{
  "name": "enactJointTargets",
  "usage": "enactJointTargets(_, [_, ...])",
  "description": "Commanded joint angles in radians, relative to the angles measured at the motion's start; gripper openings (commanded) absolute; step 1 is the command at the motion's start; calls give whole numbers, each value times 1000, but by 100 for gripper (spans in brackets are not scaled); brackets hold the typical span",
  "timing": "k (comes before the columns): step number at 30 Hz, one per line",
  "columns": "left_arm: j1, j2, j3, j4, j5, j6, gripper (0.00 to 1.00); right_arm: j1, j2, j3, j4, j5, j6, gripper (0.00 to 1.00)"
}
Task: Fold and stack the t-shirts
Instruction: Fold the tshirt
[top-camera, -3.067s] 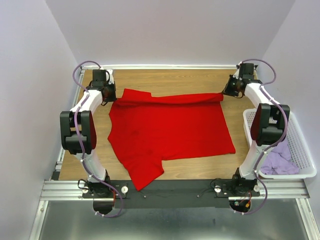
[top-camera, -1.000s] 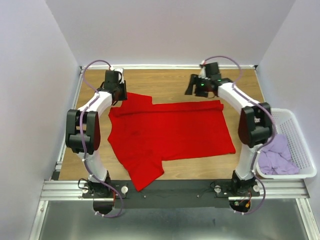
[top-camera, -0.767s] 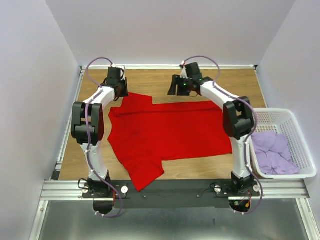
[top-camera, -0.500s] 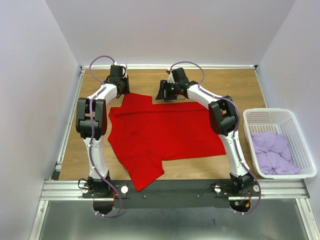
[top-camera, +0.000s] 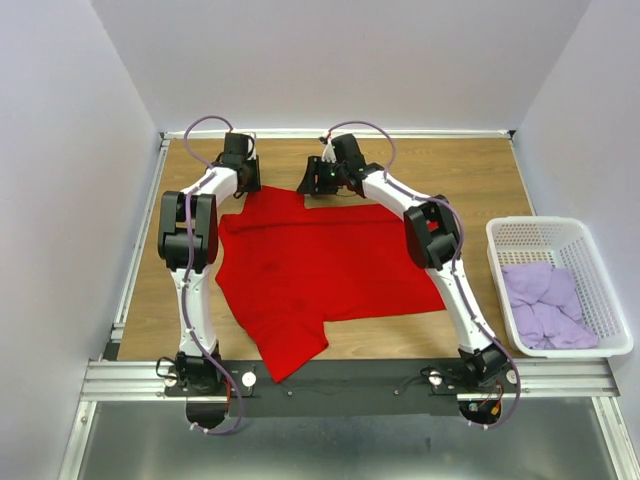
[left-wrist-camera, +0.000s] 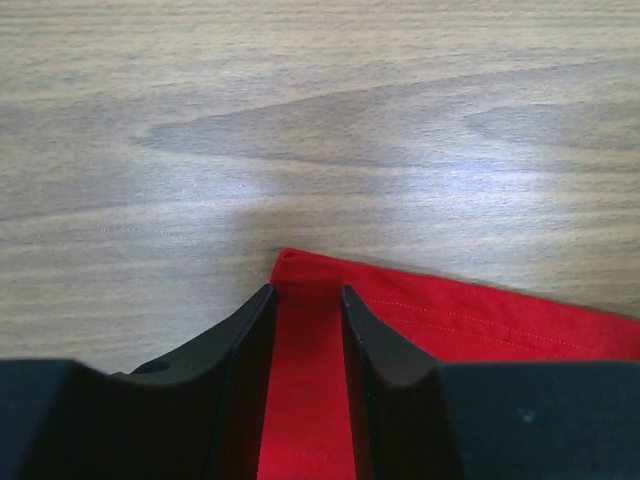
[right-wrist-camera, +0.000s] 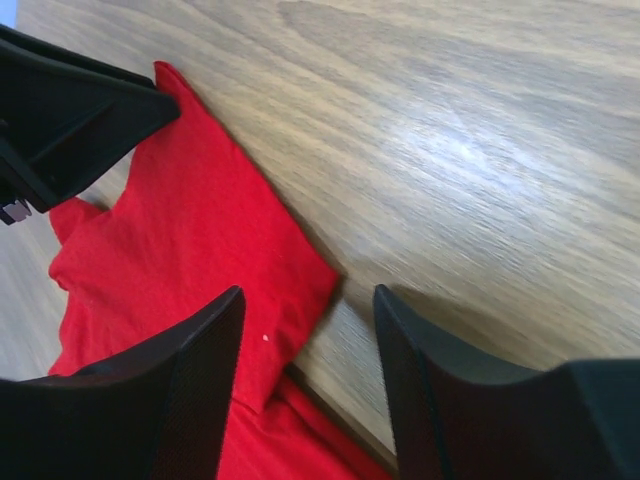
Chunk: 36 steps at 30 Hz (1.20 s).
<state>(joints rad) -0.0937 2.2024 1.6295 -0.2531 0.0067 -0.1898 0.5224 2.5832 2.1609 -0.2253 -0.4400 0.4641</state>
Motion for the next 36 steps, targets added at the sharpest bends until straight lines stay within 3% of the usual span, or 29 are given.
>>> enactJointTargets(1, [5, 39, 32, -74, -13, -2, 40, 33, 90, 10, -40, -39, 11, 60])
enactJointTargets(5, [5, 34, 18, -103, 18, -10, 39, 47, 109, 16, -39, -46, 18, 56])
enactJointTargets(11, [5, 28, 9, -112, 19, -7, 26, 53, 138, 40, -37, -48, 31, 44])
enactJointTargets(15, [5, 25, 1, -112, 27, 3, 0, 54, 140, 47, -36, -42, 28, 16])
enactJointTargets(19, [5, 25, 0, -110, 39, 15, 0, 54, 126, 50, -36, -52, 24, 1])
enactJointTargets(28, [5, -136, -80, -74, 91, -20, 0, 59, 9, 8, -36, -111, -15, 1])
enactJointTargets(36, [2, -315, -215, -104, 150, -53, 0, 88, -150, -136, -36, -141, -58, 1])
